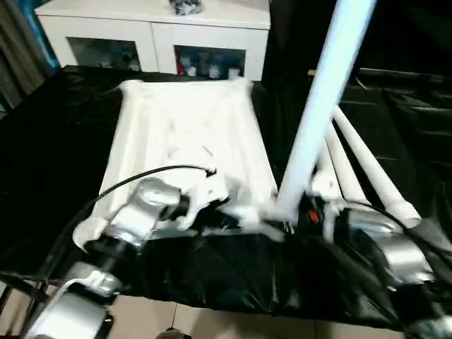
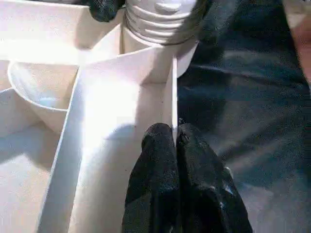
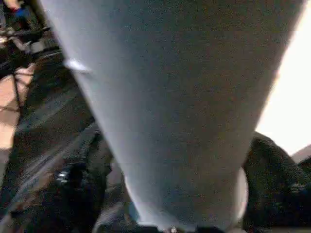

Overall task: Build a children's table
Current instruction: Rotate leg to tighten

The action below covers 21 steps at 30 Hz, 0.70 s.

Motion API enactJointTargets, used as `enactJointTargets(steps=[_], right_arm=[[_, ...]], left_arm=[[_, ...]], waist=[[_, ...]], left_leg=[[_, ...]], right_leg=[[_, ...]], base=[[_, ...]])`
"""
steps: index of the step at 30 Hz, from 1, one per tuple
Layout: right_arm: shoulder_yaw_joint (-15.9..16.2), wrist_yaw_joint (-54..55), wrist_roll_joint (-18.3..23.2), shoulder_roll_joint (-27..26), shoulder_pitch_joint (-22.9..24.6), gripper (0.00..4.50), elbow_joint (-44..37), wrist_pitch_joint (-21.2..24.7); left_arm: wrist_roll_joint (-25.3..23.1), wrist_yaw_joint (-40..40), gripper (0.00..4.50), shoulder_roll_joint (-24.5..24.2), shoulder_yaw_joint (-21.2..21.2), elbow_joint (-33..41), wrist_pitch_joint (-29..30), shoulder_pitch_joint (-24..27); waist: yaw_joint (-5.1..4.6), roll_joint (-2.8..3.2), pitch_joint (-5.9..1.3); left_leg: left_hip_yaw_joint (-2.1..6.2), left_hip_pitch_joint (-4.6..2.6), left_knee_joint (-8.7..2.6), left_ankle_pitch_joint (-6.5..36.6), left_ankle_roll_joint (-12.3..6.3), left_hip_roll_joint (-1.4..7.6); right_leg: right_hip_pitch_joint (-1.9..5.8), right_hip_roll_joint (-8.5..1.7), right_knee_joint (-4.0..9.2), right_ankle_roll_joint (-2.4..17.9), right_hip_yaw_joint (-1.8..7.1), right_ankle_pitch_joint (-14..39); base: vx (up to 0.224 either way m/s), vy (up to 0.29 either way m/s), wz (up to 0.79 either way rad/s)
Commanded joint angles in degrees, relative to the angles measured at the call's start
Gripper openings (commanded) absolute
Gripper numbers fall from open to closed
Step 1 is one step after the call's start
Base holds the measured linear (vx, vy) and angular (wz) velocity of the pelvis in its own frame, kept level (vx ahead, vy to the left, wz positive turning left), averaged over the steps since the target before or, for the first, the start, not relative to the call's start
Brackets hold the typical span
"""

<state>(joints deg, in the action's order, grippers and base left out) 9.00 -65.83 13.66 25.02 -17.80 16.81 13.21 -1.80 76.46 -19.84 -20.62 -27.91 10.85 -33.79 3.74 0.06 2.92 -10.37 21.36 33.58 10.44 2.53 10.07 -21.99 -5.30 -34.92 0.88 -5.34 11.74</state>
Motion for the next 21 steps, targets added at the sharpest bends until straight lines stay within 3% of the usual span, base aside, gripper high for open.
enactJointTargets(steps=[1,6,8,14,17,19,21], right_arm=[[2.17,-1.82,-0.66,-0.07,0.09,3.36,-1.22,-0.19],[3.03,-2.44,-1.31,0.43,0.06,2.87,-1.02,-0.54],[3.31,-2.16,-0.99,0.18,0.55,2.76,-2.08,0.31],[2.49,1.52,-0.46,-2.52,1.47,2.73,-1.71,1.05],[0.17,12.89,-2.84,-7.71,0.61,2.73,2.43,0.03],[-0.11,14.73,-3.23,-8.53,0.40,2.72,3.16,-0.35],[-0.87,18.16,-3.64,-10.14,-0.23,2.72,4.65,-0.24]], left_arm=[[1.44,2.18,0.00,0.87,-1.81,0.32,-0.60,-0.36],[1.05,2.95,0.00,0.41,-1.75,-1.44,-1.66,-1.16],[1.37,3.07,0.00,0.39,-1.64,-1.90,-1.79,-1.55],[1.14,0.87,0.00,1.41,-0.50,-2.79,-0.23,-2.02],[-0.14,-5.55,0.00,4.09,0.38,-3.28,3.01,-2.71],[-0.38,-6.66,0.00,4.53,0.43,-3.41,3.58,-2.88],[-0.95,-8.45,0.00,5.21,0.34,-3.10,4.41,-2.93]], waist=[[0.02,-0.40,-3.04],[0.01,-0.21,-3.26],[0.04,-0.53,-3.28],[0.10,0.01,-3.31],[-0.27,-0.10,-2.89],[-0.60,-0.21,-2.86],[-0.84,-0.11,-2.74]], left_leg=[[1.08,-0.80,-4.11,12.32,-3.76,3.79],[1.14,-0.72,-4.02,11.37,-3.77,3.71],[1.10,-0.69,-4.01,11.12,-3.99,3.70],[1.21,-0.75,-4.12,11.90,-3.27,3.82],[1.37,-1.09,-4.50,16.16,-0.95,3.70],[1.63,-0.99,-4.55,17.51,0.09,3.52],[1.75,-1.03,-4.68,18.47,0.33,3.63]], right_leg=[[2.33,-4.26,4.54,13.82,3.59,10.42],[2.52,-4.19,4.34,14.08,3.53,8.62],[2.58,-4.20,4.30,14.24,3.47,8.30],[2.50,-4.26,4.29,14.29,3.50,8.99],[2.16,-4.46,5.09,12.83,3.51,16.27],[2.30,-4.55,5.48,11.28,3.35,20.71],[2.05,-4.48,5.72,10.34,3.41,22.25]], base=[[0.000,0.000,0.00],[0.000,0.000,0.00],[0.000,0.000,0.00],[0.000,0.000,0.00],[0.000,0.000,0.00],[0.000,0.000,0.00],[0.000,0.000,0.00]])
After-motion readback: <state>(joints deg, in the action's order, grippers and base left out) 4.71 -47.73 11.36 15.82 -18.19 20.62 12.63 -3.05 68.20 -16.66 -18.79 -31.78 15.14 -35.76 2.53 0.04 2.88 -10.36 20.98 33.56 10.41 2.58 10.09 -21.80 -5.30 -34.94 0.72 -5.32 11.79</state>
